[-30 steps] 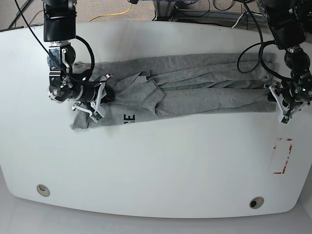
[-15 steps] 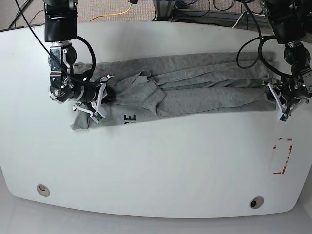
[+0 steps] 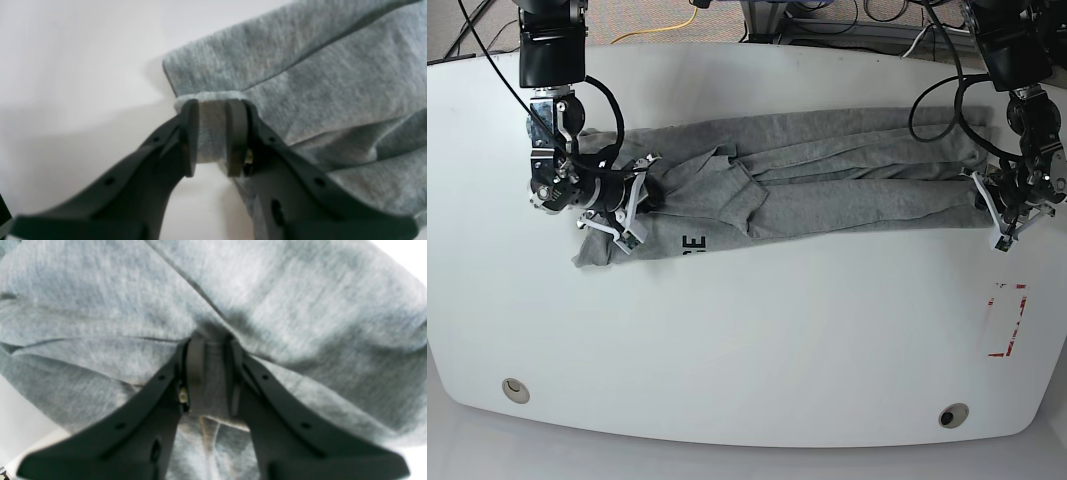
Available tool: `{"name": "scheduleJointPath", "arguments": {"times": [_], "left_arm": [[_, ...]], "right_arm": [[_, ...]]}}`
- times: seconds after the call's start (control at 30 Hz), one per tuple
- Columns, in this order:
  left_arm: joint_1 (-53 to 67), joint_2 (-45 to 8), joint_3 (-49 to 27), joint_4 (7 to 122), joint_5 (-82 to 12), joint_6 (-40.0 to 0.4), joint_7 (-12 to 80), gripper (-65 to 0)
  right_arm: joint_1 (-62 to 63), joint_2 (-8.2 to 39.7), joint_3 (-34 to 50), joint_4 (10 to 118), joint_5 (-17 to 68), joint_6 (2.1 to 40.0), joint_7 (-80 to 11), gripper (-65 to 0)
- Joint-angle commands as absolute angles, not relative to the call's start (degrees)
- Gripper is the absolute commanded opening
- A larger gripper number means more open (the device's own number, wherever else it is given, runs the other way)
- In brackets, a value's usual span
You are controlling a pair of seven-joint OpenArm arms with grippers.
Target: Layout the t-shirt on the table in an organized manner, then fold the t-shirt properly
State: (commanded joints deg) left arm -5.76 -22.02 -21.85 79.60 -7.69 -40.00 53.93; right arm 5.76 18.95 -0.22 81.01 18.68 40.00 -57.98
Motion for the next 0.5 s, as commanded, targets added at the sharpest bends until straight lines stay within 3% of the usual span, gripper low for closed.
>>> {"name": "scheduleJointPath", "arguments": {"times": [0.2, 0.5], "left_arm": [[-5.9, -22.0, -22.5, 79.6, -7.7, -40.0, 53.9, -36.4], [-5.7, -21.9, -26.4, 79.3, -13.1, -40.0, 53.9, -34.7]], "right_arm": [[5.8, 18.9, -0.2, 81.0, 18.7, 40.0, -58.0, -55.2], [5.8, 18.9, -0.2, 80.9, 18.7, 40.0, -58.0, -55.2]]}}
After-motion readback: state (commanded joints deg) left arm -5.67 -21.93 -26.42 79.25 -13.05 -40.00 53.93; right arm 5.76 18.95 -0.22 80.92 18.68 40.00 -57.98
